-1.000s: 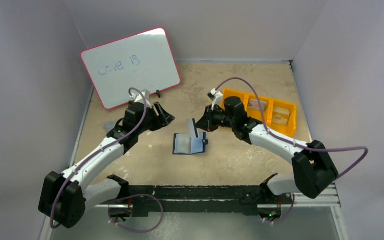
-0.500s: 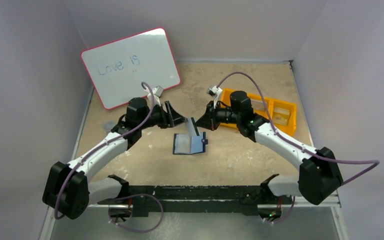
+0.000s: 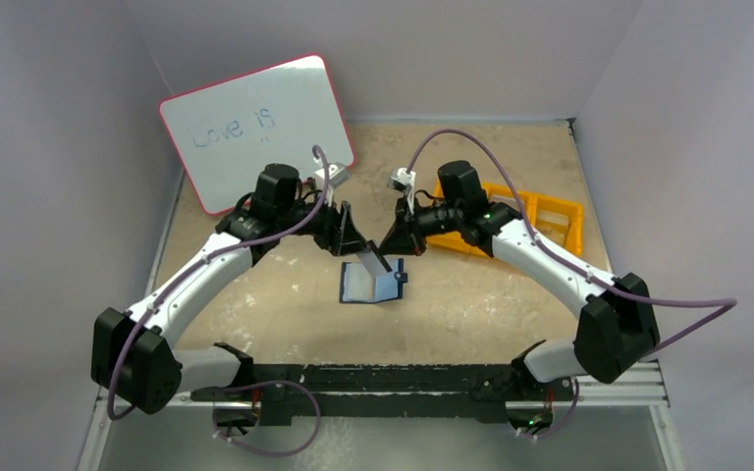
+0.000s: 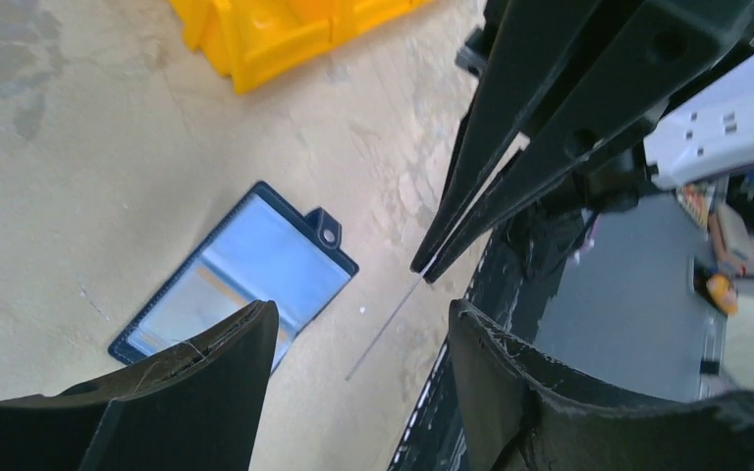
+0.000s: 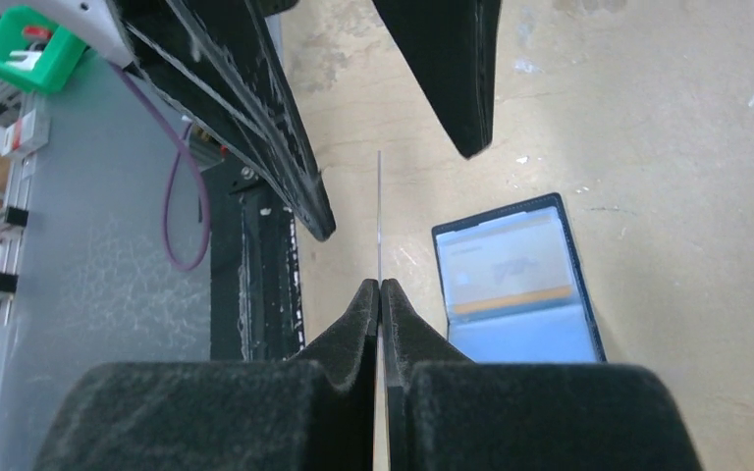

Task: Take the credit cards out of the card holder
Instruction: Remove the credit card from the card holder, then move the storage box to the center of the board.

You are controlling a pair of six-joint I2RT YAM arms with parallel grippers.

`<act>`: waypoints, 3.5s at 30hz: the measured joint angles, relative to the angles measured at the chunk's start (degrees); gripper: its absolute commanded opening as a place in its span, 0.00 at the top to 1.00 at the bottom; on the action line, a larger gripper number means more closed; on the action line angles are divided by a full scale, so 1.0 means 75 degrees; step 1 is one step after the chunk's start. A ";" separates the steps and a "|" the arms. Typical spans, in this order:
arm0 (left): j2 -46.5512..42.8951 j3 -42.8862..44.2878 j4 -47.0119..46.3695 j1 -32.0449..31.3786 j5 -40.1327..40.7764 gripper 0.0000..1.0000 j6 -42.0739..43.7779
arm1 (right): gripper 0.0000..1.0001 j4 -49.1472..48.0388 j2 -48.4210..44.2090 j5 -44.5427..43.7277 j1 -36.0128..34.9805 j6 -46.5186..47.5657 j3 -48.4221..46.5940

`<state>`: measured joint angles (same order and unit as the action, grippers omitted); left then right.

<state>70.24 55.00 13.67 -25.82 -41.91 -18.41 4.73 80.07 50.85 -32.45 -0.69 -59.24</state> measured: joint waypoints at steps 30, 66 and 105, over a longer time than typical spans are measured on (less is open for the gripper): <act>0.0318 0.0764 0.2066 -0.0379 -0.1183 1.00 0.2337 | 0.83 0.1469 0.0423 0.1207 0.0000 0.1317 -0.0726; -0.1982 -0.1268 -0.0644 -0.0420 0.2830 1.00 -0.0341 | 0.01 0.1311 0.2702 -0.7047 0.1818 -0.3646 -0.2031; -0.2535 -0.1848 -0.0799 -0.0420 0.3826 1.00 -0.0874 | 0.02 0.1553 0.6245 -0.5782 0.0699 -0.3599 -0.6505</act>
<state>51.22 41.15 7.68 -28.97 -13.21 -24.97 16.38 126.91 7.49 -27.20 -27.68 -108.03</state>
